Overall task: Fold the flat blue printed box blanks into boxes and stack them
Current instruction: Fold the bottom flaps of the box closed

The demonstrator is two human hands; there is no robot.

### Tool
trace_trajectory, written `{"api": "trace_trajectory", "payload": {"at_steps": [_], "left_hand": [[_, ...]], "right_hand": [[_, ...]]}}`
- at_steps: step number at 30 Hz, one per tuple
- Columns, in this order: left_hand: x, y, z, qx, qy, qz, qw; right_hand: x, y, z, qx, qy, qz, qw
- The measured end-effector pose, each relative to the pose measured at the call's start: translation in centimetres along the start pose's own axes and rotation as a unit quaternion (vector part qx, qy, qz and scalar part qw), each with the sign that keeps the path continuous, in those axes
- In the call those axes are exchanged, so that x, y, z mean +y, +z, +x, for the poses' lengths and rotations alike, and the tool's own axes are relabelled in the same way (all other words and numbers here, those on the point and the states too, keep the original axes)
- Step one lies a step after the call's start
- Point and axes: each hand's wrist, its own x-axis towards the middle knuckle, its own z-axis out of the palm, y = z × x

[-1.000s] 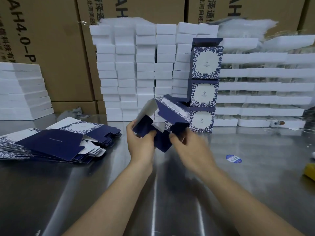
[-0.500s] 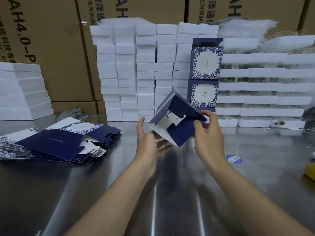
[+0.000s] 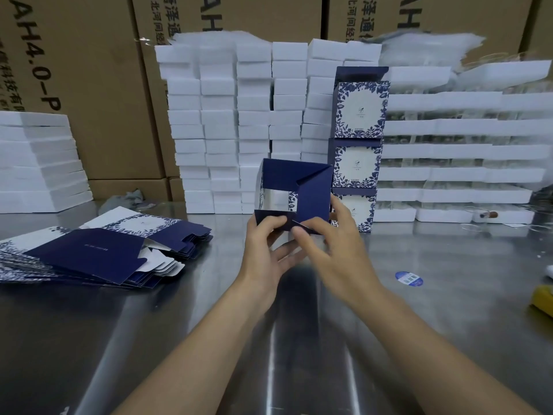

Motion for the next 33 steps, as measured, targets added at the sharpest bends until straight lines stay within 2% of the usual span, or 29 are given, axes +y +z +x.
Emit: {"api": "trace_trajectory", "payload": {"at_steps": [3,9,12,17,20,22,24,26,27,29,33], "left_hand": [[0.0,0.5,-0.3,-0.003,-0.008,-0.009,1.000],[0.0,0.6,-0.3,0.031,-0.013,-0.013,0.999],[-0.2,0.5,-0.2,0.034,0.018,0.033,0.999],[-0.9,0.0,0.7,0.085,0.070,0.056,0.992],[-1.0,-0.5,1.0,0.130,0.095,0.034,0.986],[-1.0,-0.8,1.3,0.160,0.114,0.026,0.980],[-0.8,-0.9,1.7,0.178,0.119,0.012,0.977],[-0.7,-0.9,1.9,0.179,0.114,0.006,0.977],[-0.8,-0.9,2.0,0.177,0.119,0.006,0.977],[-0.8,-0.9,1.8,0.175,0.132,0.015,0.976],[-0.8,-1.0,2.0,0.174,0.118,0.014,0.978]], "right_hand": [[-0.1,-0.3,0.3,0.041,0.005,0.024,0.999],[-0.2,-0.3,0.4,0.072,0.001,0.010,0.997],[0.0,-0.2,0.5,0.081,0.003,0.034,0.996],[-0.3,0.1,0.3,0.084,-0.037,-0.026,0.995],[-0.6,0.2,0.1,0.080,-0.069,0.067,0.992],[-1.4,0.4,0.0,0.101,-0.017,0.153,0.983],[-1.9,0.5,0.1,0.101,0.110,0.195,0.969],[-2.2,0.3,0.4,0.013,0.234,0.220,0.947],[-2.2,0.3,0.3,-0.041,0.268,0.228,0.935],[-2.2,0.4,0.2,-0.092,0.270,0.257,0.923],[-2.8,0.8,0.2,-0.034,0.213,0.314,0.925]]}}
